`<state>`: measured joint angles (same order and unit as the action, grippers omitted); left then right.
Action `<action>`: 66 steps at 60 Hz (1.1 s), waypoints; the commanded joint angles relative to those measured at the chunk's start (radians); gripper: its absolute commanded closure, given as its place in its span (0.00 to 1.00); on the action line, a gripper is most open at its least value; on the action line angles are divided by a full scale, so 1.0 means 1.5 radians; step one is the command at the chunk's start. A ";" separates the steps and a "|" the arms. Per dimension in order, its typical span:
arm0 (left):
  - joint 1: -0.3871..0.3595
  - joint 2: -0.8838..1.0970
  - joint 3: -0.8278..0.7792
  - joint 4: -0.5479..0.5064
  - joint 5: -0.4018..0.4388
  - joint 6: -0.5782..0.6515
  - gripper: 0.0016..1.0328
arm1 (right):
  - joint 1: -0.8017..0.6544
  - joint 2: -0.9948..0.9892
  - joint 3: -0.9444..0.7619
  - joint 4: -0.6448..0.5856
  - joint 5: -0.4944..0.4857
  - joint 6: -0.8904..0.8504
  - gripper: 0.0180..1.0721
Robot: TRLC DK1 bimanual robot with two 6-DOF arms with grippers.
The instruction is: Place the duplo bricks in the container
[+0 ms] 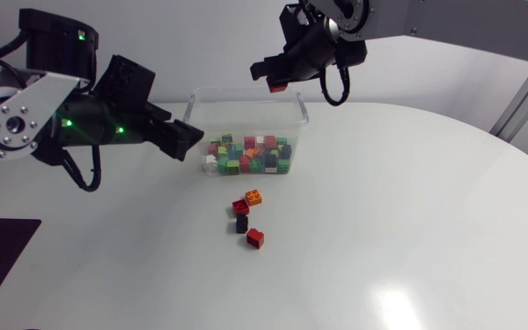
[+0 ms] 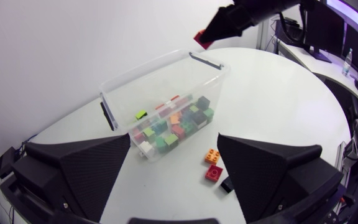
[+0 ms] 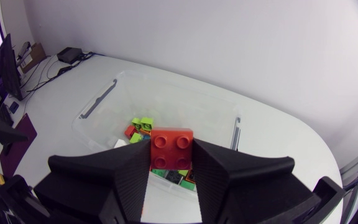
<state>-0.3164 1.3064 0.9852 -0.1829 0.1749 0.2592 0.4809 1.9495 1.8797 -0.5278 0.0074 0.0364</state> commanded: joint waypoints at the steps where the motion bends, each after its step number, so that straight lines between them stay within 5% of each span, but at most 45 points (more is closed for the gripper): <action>1: 0.000 -0.030 -0.045 0.007 0.020 0.026 0.06 | 0.005 0.023 0.015 0.030 -0.001 -0.012 0.70; 27: -0.061 -0.052 -0.172 -0.012 0.041 0.098 0.06 | 0.013 0.116 0.021 0.169 0.014 -0.036 0.67; 35: -0.077 -0.020 -0.171 -0.016 0.041 0.116 0.06 | 0.015 0.141 0.062 0.166 0.039 -0.046 0.23; 40: -0.083 -0.001 -0.167 -0.016 0.040 0.122 0.06 | 0.013 0.118 0.066 0.153 0.042 -0.045 0.12; 51: -0.100 0.062 -0.149 -0.017 0.037 0.165 0.06 | -0.003 0.003 0.002 0.124 0.036 -0.046 0.09; 66: -0.122 0.175 -0.078 -0.029 0.035 0.214 0.07 | -0.026 -0.246 -0.262 0.121 -0.025 -0.063 0.09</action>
<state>-0.4896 1.5230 0.8158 -0.2165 0.2275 0.5343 0.4431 1.6482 1.6028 -0.3340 -0.0109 -0.0341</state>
